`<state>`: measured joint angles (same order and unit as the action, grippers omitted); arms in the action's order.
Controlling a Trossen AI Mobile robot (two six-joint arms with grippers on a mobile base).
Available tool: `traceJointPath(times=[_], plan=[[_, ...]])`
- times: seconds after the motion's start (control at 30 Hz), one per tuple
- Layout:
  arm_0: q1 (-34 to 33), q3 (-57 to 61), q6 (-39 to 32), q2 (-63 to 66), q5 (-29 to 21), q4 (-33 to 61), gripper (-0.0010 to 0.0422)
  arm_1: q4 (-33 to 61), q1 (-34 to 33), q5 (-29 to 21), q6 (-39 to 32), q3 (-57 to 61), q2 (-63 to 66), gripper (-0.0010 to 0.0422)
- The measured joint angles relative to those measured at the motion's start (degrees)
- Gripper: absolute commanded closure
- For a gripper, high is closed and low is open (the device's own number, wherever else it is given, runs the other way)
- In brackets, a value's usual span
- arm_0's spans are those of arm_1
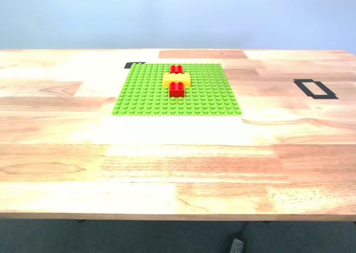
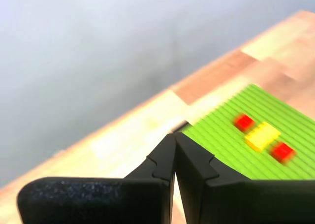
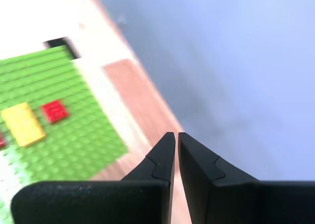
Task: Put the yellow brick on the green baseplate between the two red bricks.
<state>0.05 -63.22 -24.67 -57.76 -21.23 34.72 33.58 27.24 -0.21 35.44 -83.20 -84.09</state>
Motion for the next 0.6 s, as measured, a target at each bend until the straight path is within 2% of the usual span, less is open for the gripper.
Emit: traceJointPath(times=[0.13, 0.3, 0.43, 0.6], plan=[[0.00, 1.38, 2.27, 0.70, 0.39, -5.77, 0.0413, -8.96, -4.33, -0.20, -4.92, 11.80, 11.15, 0.0402], [0.17, 9.25, 8.52, 3.45, 0.55, -20.06, 0.0413, -20.61, -11.23, -0.46, -10.29, 28.33, 24.90, 0.0402], [0.17, 18.27, 12.17, 7.45, 1.05, -32.22, 0.0413, -28.22, -16.37, -0.02, -18.47, 38.77, 35.76, 0.0402], [0.15, 29.38, 12.87, 13.42, 9.20, -38.95, 0.0413, -32.57, -22.84, -0.24, -25.05, 49.66, 46.16, 0.0402]])
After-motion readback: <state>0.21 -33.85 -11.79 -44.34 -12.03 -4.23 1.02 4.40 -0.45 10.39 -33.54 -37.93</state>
